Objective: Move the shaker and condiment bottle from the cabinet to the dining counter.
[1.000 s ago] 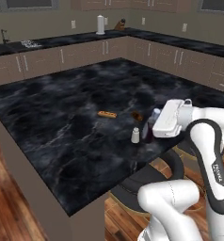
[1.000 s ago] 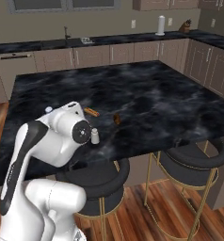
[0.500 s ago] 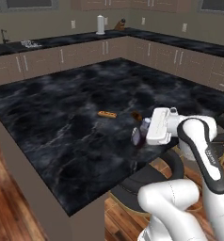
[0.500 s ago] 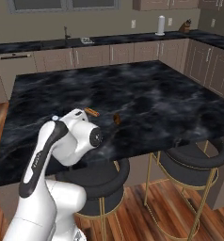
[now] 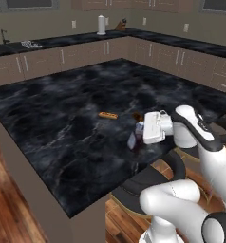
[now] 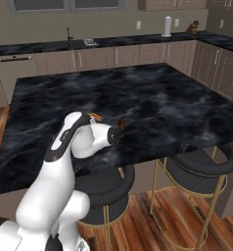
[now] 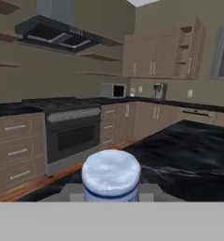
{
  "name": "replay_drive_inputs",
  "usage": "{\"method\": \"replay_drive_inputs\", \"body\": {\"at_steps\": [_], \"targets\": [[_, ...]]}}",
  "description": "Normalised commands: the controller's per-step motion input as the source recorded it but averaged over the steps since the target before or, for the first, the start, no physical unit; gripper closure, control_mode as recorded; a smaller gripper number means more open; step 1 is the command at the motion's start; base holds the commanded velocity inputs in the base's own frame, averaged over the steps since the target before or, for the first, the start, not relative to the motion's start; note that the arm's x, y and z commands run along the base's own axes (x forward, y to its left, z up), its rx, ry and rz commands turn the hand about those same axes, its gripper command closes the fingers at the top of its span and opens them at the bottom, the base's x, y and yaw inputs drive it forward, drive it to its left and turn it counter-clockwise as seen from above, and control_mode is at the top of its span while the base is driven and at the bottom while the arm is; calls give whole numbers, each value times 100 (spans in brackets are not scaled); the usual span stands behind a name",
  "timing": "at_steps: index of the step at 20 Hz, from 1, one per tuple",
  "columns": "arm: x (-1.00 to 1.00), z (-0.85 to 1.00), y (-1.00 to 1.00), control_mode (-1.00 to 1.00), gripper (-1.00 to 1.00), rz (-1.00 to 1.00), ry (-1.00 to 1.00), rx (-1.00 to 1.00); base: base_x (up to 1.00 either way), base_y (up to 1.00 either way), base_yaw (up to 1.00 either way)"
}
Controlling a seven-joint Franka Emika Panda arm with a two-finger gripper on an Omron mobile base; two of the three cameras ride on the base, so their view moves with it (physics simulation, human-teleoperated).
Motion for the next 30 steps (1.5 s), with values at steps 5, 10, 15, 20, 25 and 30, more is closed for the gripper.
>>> {"method": "replay_drive_inputs", "body": {"at_steps": [5, 10, 15, 20, 25, 30], "targets": [[42, -36, 0, -100, 100, 0, 0, -7, 0, 0, 0], [43, -26, 3, -100, 100, -2, 0, -13, 0, 0, 0], [44, -27, 0, -100, 100, -3, 1, -5, 0, 0, 0], [31, -36, 3, -100, 100, 0, 0, -3, 0, 0, 0], [28, -38, 4, -100, 100, 0, 0, 0, 0, 0, 0], [31, -25, 1, -100, 100, 0, 0, 0, 0, 0, 0]]}}
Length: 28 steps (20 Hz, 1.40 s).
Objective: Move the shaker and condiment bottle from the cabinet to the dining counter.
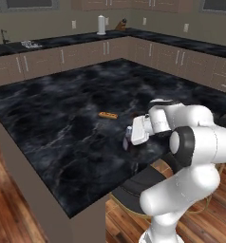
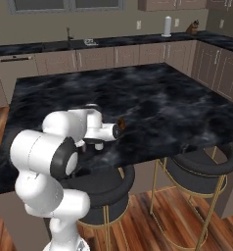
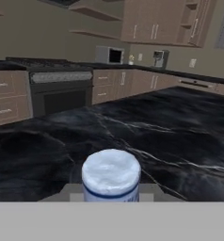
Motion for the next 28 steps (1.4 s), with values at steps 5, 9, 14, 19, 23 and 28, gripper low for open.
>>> {"method": "replay_drive_inputs", "body": {"at_steps": [5, 9, 14, 19, 23, 28], "targets": [[33, -23, 0, -100, 100, 0, 0, 0, 0, 0, 0], [35, -22, 0, -100, 100, 0, 0, 0, 0, 0, 0], [24, -22, 0, -100, 100, 0, 0, 0, 0, 0, 0], [7, -27, 1, -100, 100, 0, -1, 0, 0, 0, 0], [-7, -34, 0, -100, 100, 0, -3, -2, 0, 0, 0], [-15, -33, -2, -100, -100, 0, -5, -5, 0, 0, 0]]}}
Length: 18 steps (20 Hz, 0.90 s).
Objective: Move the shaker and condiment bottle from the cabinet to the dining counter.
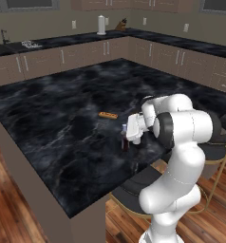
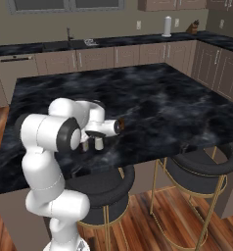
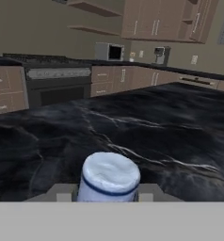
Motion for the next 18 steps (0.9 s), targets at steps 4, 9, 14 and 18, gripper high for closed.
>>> {"method": "replay_drive_inputs", "body": {"at_steps": [4, 9, 14, 18], "targets": [[-9, -28, -11, -100, -100, 0, -2, 0, 0, 0, 0], [-4, -21, -22, -100, -100, 0, 0, 1, 0, 0, 0], [0, -8, -20, -100, -100, 0, 0, 0, 0, 0, 0], [0, 1, -10, -100, -100, 0, 0, 0, 0, 0, 0]]}}
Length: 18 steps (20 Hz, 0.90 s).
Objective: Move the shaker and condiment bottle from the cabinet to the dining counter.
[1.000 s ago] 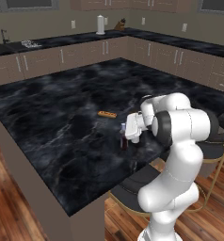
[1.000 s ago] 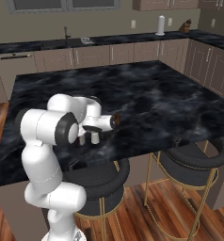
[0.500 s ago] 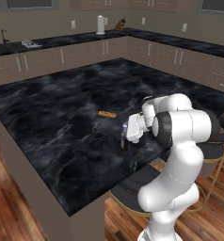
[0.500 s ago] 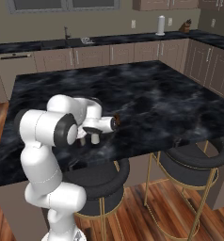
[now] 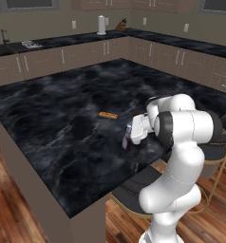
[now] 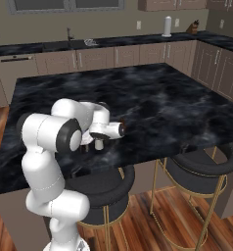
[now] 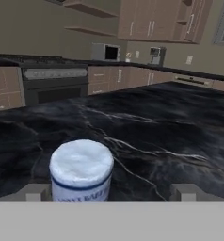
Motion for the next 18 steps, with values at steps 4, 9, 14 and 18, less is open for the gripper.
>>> {"method": "replay_drive_inputs", "body": {"at_steps": [4, 9, 14, 18], "targets": [[0, 1, -8, -100, -100, 0, 0, 0, 0, 0, 0], [-3, 0, -1, -100, -100, 0, 0, 0, 0, 0, 0], [-9, 7, 0, -100, -100, 0, 0, 0, 0, 0, 0], [-14, 11, 2, -100, -100, 0, 0, -1, 0, 0, 0]]}}
